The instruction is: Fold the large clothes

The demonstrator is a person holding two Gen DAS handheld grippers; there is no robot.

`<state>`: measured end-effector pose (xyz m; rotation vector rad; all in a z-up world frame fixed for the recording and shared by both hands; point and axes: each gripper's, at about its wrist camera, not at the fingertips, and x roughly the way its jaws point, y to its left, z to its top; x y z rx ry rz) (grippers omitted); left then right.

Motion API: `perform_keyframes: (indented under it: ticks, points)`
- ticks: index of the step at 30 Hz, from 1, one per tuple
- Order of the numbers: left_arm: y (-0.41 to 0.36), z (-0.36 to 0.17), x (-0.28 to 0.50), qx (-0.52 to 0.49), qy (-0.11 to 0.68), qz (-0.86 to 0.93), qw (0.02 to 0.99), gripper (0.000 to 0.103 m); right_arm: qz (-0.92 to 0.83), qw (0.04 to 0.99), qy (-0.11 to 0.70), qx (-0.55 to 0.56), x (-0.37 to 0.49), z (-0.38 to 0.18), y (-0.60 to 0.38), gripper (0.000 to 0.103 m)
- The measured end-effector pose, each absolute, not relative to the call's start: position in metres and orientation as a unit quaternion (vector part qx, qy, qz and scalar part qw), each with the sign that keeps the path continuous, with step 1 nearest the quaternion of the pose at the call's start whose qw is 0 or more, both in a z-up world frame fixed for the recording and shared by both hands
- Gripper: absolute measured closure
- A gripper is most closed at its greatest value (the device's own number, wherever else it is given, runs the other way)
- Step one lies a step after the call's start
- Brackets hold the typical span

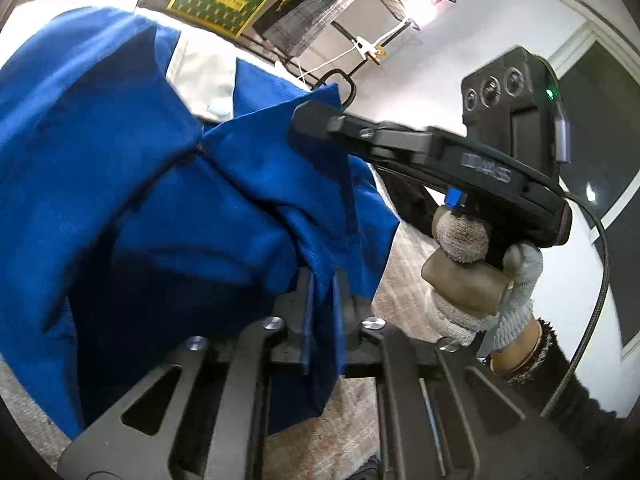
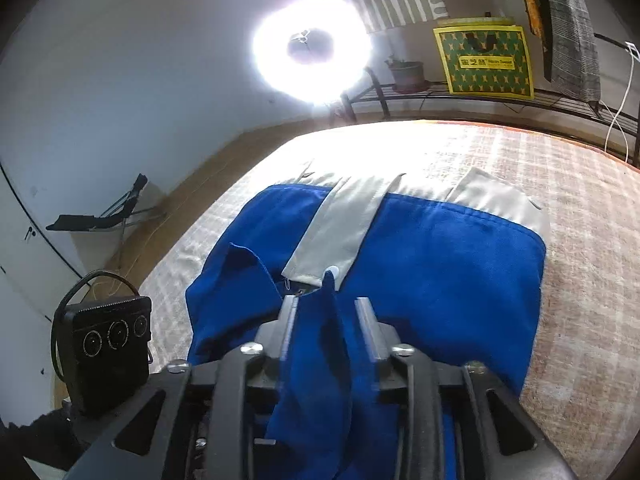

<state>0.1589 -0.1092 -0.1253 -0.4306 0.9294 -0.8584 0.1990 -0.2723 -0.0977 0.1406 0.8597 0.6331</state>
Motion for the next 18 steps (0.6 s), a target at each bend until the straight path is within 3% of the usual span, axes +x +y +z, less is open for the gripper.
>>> perform_keyframes:
  ticks: [1,5,9,15,18]
  points:
    - [-0.108,-0.122,0.158,-0.198,0.425,-0.396,0.789,0.100,0.293,0.863,0.407,0.062,0.199,-0.097,-0.271,0.103]
    - [-0.109,-0.112,0.144,-0.178,0.406,-0.397,0.804,0.103,0.275,0.877,0.386,0.079,0.197,-0.089,-0.279,0.103]
    - [-0.116,-0.120,0.144,-0.153,0.418,-0.390,0.806,0.103,0.241,0.871,0.421,0.080,0.211,-0.110,-0.287,0.103]
    - [-0.112,-0.115,0.131,-0.138,0.405,-0.399,0.811,0.103,0.264,0.850,0.422,0.175,0.211,-0.115,-0.313,0.103]
    - [-0.105,-0.105,0.119,-0.127,0.394,-0.417,0.809,0.103,0.227,0.875,0.413,0.115,0.202,-0.105,-0.312,0.100]
